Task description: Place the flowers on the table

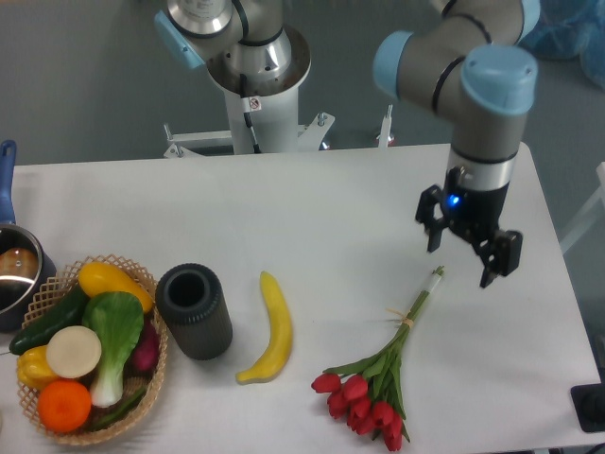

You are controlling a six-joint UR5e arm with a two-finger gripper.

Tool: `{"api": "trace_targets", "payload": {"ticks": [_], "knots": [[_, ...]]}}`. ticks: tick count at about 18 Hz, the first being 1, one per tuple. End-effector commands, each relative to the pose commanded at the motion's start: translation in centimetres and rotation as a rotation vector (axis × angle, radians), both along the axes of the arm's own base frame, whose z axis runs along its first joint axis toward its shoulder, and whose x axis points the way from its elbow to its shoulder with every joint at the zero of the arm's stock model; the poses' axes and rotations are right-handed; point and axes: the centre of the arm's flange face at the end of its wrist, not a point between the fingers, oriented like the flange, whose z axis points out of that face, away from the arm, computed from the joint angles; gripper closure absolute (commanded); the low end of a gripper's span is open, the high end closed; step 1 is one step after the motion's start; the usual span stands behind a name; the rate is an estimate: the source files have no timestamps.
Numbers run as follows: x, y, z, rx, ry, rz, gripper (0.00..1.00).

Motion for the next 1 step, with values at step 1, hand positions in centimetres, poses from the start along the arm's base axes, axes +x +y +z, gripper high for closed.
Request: {"api": "trace_targets", "payload": {"ticks": [1], "knots": [[0.12, -0.22, 0.10, 0.011, -0.004, 0.001, 0.00]]}}
